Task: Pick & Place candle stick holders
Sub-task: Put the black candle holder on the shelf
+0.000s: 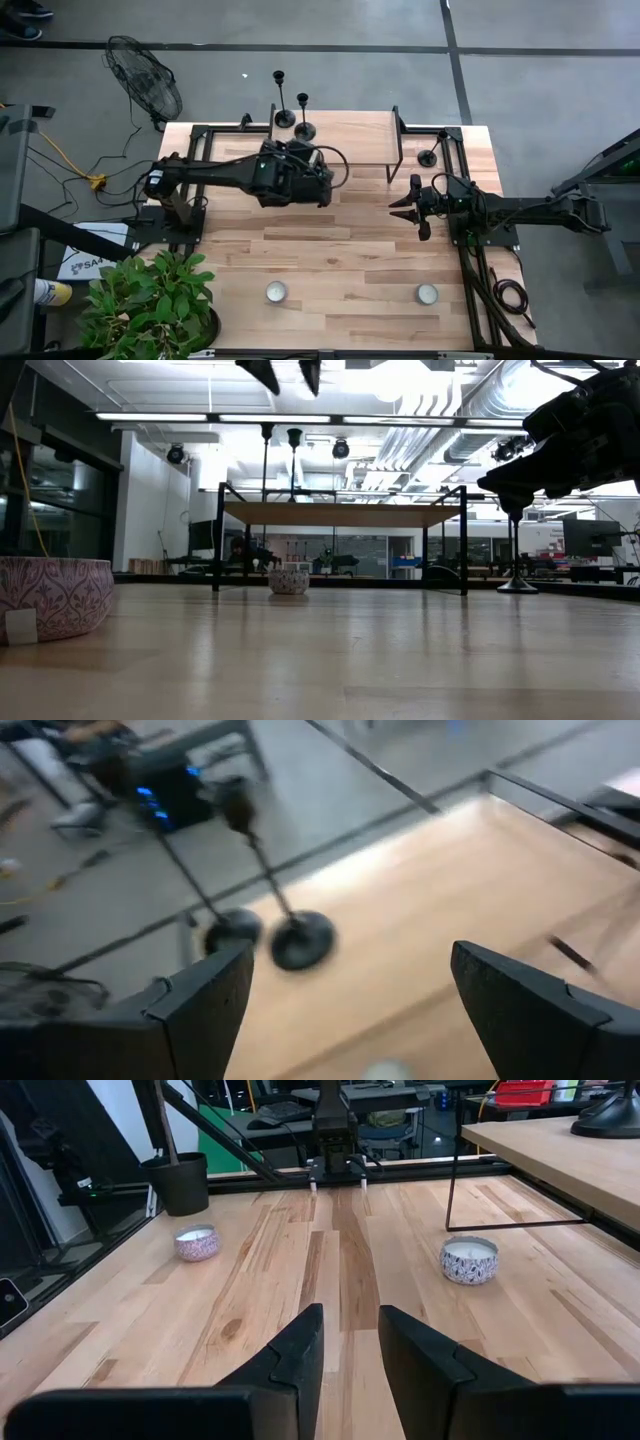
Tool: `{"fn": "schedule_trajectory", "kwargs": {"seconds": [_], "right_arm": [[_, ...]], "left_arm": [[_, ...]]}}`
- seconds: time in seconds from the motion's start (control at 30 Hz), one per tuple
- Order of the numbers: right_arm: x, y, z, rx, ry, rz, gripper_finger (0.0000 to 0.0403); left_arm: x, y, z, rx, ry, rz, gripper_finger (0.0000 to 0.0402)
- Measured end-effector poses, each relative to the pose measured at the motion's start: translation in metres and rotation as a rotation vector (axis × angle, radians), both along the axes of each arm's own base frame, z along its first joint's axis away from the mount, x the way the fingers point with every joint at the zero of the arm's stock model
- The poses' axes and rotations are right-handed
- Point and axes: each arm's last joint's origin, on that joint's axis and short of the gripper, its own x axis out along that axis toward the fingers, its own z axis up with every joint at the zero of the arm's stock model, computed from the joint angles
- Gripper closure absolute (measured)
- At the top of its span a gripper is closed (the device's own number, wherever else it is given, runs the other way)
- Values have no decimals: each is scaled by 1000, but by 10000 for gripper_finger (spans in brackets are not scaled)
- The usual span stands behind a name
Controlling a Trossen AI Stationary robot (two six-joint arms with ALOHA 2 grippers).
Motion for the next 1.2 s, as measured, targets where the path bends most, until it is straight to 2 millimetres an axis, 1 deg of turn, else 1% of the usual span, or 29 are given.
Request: {"fn": "schedule_trajectory", "kwargs": {"seconds": [0.1,0.2,0.3,0.5,0.6,0.7,0.83,1.0,1.13,1.2], "right_arm": [[0,0,0,0,0,0,307],[0,0,0,0,0,0,307],[0,0,0,0,0,0,307],[0,0,0,0,0,0,307],[0,0,0,19,1,-2,307],[0,0,0,151,5,-30,307],[0,-1,0,378,12,-93,307],[1,1,4,625,24,-46,307],[5,1,25,651,-28,-2,307],[7,0,42,630,-43,2,307]], "left_arm": [[9,-12,6,-37,-41,-112,67],[21,-23,13,-53,-47,-289,67],[29,-26,20,-47,-73,-419,67],[34,-27,26,-21,-82,-495,67],[35,-28,25,-39,-81,-532,67],[35,-29,26,-44,-81,-551,67],[36,-29,25,-51,-82,-561,67],[36,-29,25,-52,-84,-558,67],[36,-29,25,-52,-80,-565,67],[35,-29,25,-52,-76,-566,67]]}}
